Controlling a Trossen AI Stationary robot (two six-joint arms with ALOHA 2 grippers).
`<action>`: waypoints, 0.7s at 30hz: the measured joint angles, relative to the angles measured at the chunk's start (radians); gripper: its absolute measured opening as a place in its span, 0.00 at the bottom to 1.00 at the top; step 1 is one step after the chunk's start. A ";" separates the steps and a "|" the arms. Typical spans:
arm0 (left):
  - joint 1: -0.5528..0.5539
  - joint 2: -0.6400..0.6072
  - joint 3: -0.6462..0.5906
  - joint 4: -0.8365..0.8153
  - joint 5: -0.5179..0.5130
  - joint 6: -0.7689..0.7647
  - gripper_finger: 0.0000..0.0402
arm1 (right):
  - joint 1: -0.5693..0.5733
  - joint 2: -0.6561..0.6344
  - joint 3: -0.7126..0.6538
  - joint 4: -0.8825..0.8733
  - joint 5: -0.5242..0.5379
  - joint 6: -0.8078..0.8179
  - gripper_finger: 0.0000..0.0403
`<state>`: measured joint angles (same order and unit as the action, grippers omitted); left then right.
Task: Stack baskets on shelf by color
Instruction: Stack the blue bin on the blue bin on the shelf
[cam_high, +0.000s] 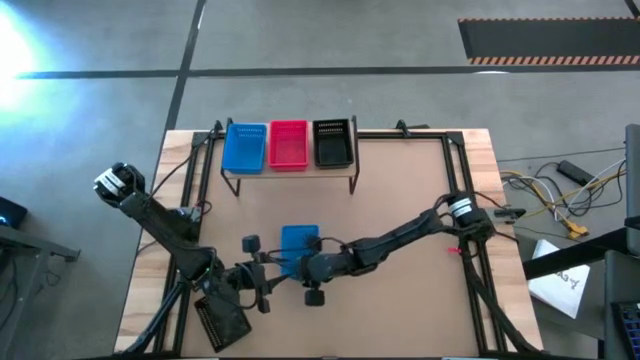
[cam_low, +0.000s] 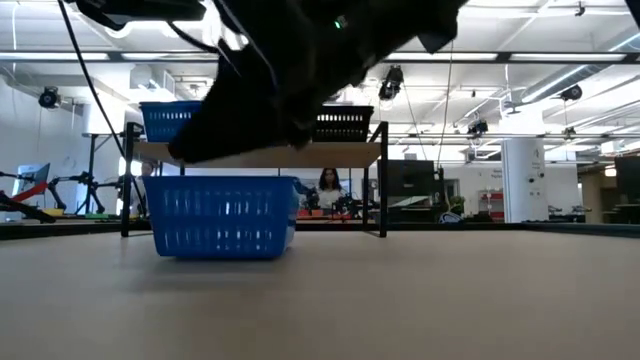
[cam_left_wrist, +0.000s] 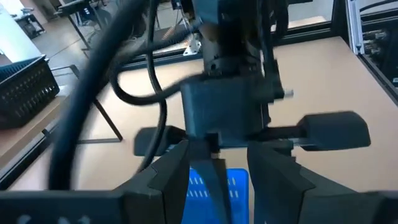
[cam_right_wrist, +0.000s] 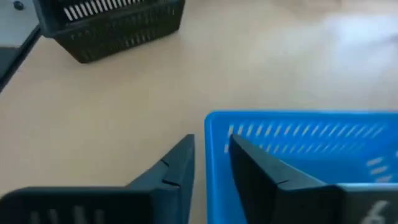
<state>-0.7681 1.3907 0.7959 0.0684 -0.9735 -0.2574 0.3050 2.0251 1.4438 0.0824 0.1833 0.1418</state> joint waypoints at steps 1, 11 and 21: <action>-0.001 0.000 0.000 0.000 0.005 0.000 0.36 | 0.000 -0.003 0.004 0.001 0.000 -0.014 0.27; -0.002 0.000 -0.006 -0.002 0.030 -0.058 0.36 | 0.106 -0.313 -0.219 -0.094 0.173 -0.061 0.39; 0.063 0.021 -0.014 0.039 0.217 -0.125 0.36 | 0.327 -0.579 -0.636 -0.085 0.482 0.285 0.36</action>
<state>-0.7053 1.4112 0.7821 0.1069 -0.7566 -0.3824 0.6316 1.4465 0.8074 -0.0024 0.6655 0.4268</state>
